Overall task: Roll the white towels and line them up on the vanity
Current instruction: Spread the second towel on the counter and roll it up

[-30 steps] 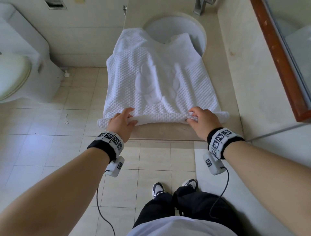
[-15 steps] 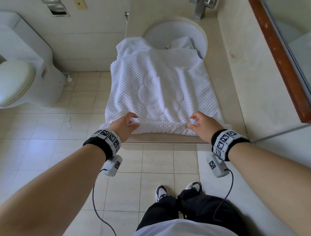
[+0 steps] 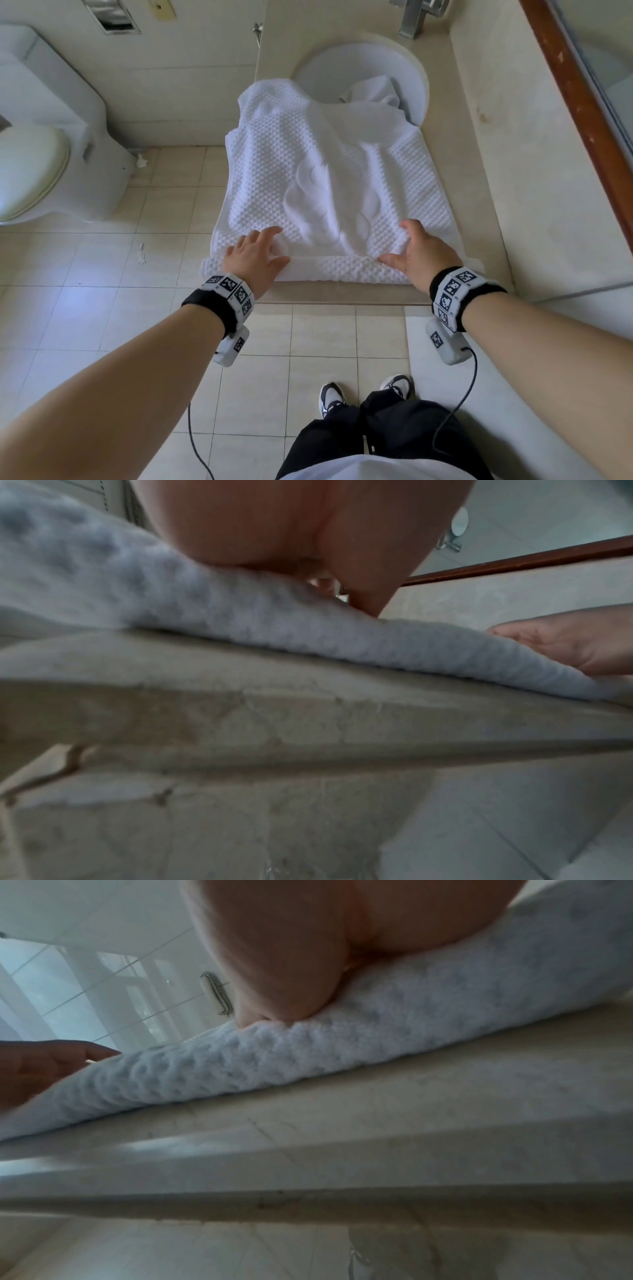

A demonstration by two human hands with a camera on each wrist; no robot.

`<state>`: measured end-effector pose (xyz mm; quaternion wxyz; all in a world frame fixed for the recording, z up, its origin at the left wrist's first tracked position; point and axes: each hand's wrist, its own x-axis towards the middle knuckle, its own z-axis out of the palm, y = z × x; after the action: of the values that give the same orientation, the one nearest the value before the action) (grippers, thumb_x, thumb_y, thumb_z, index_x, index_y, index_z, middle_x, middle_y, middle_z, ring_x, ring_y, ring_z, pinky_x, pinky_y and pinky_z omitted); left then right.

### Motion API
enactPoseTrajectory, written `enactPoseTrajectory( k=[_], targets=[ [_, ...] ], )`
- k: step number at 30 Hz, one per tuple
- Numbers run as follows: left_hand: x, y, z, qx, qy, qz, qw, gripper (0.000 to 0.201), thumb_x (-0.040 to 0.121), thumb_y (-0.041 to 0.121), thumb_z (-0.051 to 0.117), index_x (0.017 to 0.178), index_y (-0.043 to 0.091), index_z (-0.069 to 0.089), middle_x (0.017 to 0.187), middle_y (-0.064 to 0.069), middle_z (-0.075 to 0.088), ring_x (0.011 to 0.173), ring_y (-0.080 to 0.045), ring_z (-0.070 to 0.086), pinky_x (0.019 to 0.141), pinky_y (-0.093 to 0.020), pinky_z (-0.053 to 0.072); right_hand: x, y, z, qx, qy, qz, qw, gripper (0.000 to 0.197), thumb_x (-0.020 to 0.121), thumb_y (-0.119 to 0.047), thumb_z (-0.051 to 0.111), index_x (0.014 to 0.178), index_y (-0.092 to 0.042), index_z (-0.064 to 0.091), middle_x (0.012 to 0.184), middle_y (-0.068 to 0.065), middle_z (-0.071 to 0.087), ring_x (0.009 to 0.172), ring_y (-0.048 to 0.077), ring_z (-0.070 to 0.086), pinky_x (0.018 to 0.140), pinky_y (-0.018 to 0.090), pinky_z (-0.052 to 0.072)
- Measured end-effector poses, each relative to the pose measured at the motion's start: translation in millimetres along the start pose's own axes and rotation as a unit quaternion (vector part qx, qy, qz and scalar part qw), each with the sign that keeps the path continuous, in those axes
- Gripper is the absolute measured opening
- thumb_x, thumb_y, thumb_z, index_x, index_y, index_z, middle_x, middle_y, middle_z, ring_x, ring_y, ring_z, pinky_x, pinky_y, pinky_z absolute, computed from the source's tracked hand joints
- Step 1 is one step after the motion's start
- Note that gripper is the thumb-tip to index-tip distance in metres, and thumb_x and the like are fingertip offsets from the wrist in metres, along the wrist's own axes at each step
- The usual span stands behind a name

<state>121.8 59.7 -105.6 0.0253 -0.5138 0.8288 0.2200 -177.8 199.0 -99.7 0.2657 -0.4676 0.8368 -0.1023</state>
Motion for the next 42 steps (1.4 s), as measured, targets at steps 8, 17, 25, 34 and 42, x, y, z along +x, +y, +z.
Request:
enactPoseTrajectory(
  k=[8, 17, 25, 34, 42],
  targets=[
    [6, 11, 1, -0.003, 0.066, 0.028, 0.997, 0.042, 0.091, 0.035, 0.064, 0.131, 0.035, 0.052, 0.101, 0.012, 0.056, 0.109, -0.018, 0.048, 0.1, -0.038, 0.035, 21, 9, 5, -0.012, 0.047, -0.022, 0.999, 0.086, 0.062, -0.081, 0.067, 0.13, -0.035, 0.04, 0.101, -0.008, 0.056, 0.1, 0.018, 0.053, 0.09, 0.045, 0.049],
    [-18, 5, 10, -0.054, 0.057, 0.055, 0.995, 0.048, 0.094, 0.05, 0.054, 0.136, 0.026, 0.055, 0.099, 0.015, 0.062, 0.104, -0.012, 0.053, 0.103, -0.041, 0.041, 17, 5, 4, -0.056, 0.059, -0.027, 0.996, 0.085, 0.068, -0.079, 0.064, 0.135, -0.03, 0.046, 0.098, -0.007, 0.054, 0.105, 0.023, 0.051, 0.092, 0.043, 0.045],
    [-34, -6, 17, -0.002, 0.064, 0.074, 0.995, 0.055, 0.086, 0.053, 0.067, 0.134, 0.03, 0.055, 0.125, 0.011, 0.064, 0.124, -0.018, 0.047, 0.111, -0.039, 0.029, -17, -22, 12, -0.055, 0.049, -0.073, 0.995, 0.031, 0.098, -0.028, 0.053, 0.128, -0.019, 0.053, 0.107, 0.003, 0.062, 0.091, 0.021, 0.057, 0.075, 0.035, 0.048],
    [-40, -7, 12, -0.029, 0.063, 0.064, 0.996, 0.046, 0.094, 0.04, 0.06, 0.137, 0.026, 0.049, 0.119, 0.007, 0.066, 0.121, -0.02, 0.05, 0.11, -0.041, 0.028, -51, -10, 25, -0.07, 0.066, -0.129, 0.987, 0.053, 0.083, -0.033, 0.072, 0.13, -0.024, 0.049, 0.124, -0.003, 0.06, 0.114, 0.023, 0.051, 0.098, 0.039, 0.045],
    [-42, -7, 10, -0.052, 0.043, 0.033, 0.997, 0.044, 0.097, 0.039, 0.055, 0.139, 0.03, 0.043, 0.118, 0.005, 0.066, 0.115, -0.023, 0.056, 0.111, -0.042, 0.031, -49, -11, 28, -0.101, 0.116, -0.11, 0.982, 0.036, 0.087, -0.028, 0.067, 0.121, -0.024, 0.058, 0.112, -0.003, 0.068, 0.108, 0.024, 0.054, 0.091, 0.041, 0.046]
  ],
)
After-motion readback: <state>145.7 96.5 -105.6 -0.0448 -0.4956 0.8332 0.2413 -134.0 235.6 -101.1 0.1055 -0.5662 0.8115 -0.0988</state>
